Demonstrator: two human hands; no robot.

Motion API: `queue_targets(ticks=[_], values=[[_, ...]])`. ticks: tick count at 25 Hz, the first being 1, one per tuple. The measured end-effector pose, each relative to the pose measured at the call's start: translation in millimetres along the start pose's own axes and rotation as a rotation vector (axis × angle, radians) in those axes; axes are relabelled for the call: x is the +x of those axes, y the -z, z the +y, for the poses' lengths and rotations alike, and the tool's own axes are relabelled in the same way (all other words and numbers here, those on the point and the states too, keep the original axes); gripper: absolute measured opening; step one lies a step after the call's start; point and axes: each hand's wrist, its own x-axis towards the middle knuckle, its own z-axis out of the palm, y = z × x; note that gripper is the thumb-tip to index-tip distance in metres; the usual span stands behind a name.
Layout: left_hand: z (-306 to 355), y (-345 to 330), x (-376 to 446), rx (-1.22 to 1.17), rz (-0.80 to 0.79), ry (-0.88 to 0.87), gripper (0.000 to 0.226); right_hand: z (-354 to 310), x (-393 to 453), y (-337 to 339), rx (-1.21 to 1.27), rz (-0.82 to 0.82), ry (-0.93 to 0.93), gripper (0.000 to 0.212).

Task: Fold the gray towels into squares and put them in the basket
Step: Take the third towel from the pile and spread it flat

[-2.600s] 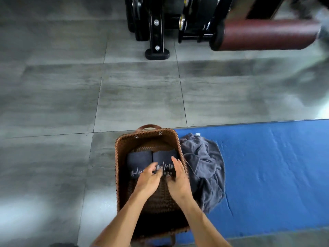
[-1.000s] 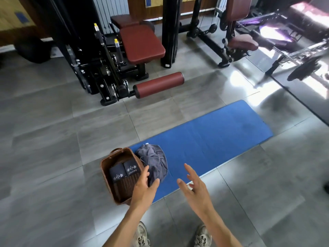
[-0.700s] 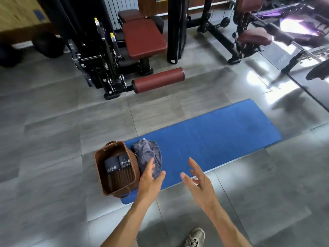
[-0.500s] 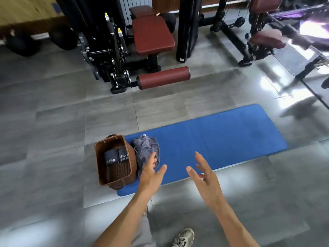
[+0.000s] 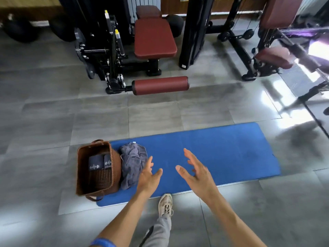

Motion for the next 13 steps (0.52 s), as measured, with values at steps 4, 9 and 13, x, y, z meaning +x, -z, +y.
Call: queue_targets(ticks=[4, 9, 13], values=[[32, -25, 44, -0.047, -0.020, 0.017, 0.066, 6, 49, 22, -0.004, -0.019, -0.040, 0.071], [34, -34, 76, -0.060, 0.037, 0.068, 0.065, 15, 85, 25, -0.042, -0.129, -0.074, 0.075], [33, -49, 89, -0.105, 0.101, 0.100, 0.066, 22, 113, 36, -0.089, -0.218, -0.057, 0.083]])
